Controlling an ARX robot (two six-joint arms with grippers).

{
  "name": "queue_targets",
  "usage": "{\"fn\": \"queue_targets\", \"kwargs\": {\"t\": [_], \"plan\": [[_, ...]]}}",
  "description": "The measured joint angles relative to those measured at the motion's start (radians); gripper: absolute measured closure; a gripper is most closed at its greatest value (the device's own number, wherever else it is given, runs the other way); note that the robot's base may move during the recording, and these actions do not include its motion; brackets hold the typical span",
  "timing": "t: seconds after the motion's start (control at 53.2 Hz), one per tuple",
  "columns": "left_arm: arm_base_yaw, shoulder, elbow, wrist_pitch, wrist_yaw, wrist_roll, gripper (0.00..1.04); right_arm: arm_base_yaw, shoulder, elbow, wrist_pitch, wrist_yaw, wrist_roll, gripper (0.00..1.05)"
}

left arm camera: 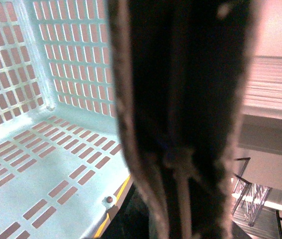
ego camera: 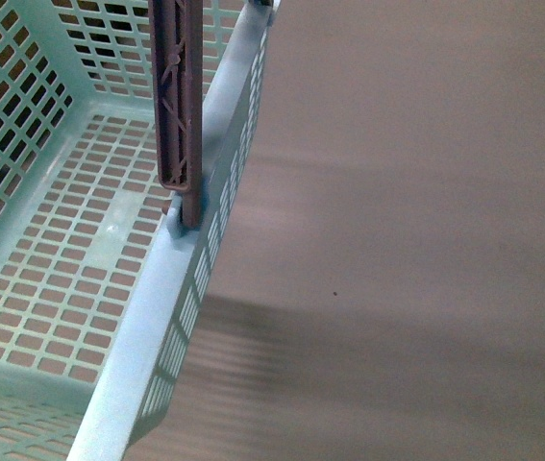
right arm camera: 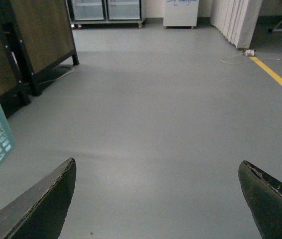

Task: Pick lemon and mango into basket

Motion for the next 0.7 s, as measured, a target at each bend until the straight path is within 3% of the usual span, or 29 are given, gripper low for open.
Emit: {"fn": "queue_targets", "kwargs": {"t": [0.696], "plan": [[0.000, 0.000, 0.000, 0.000, 0.000, 0.000, 0.99, 0.000, 0.000, 0.000, 0.000, 0.000, 0.000, 0.09]]}}
